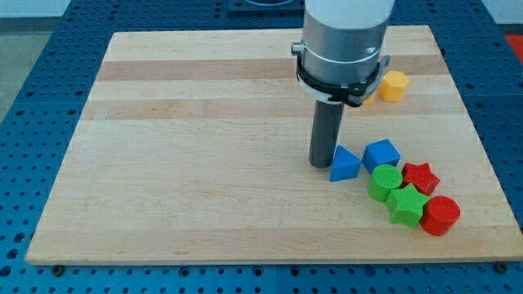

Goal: Move the yellow hexagon top left side of the yellow heart

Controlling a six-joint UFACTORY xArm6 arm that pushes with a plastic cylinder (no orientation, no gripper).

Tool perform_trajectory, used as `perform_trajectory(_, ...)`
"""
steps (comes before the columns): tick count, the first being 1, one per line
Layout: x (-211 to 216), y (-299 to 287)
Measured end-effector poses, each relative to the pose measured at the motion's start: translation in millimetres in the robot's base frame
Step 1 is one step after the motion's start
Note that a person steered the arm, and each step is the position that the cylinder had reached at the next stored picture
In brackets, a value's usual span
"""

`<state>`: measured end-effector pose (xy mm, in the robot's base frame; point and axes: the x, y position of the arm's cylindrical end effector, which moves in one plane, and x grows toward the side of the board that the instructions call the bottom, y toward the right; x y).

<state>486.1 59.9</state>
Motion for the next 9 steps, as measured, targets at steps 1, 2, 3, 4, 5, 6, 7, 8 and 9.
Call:
perform_trajectory(1, -41.1, -15.2)
perform_trajectory(2, -51.8, -0.1)
perform_trajectory(3, -51.8, 46.7)
perform_trajectory(4, -51.7, 108.0)
perform_trajectory(5, -64.2, 154.6)
perform_trajectory(6, -114.6, 163.6)
perform_trajectory(7, -150.5, 155.0)
perform_trajectory(8, -147.5, 95.2)
perform_trajectory(9, -113.8, 22.0)
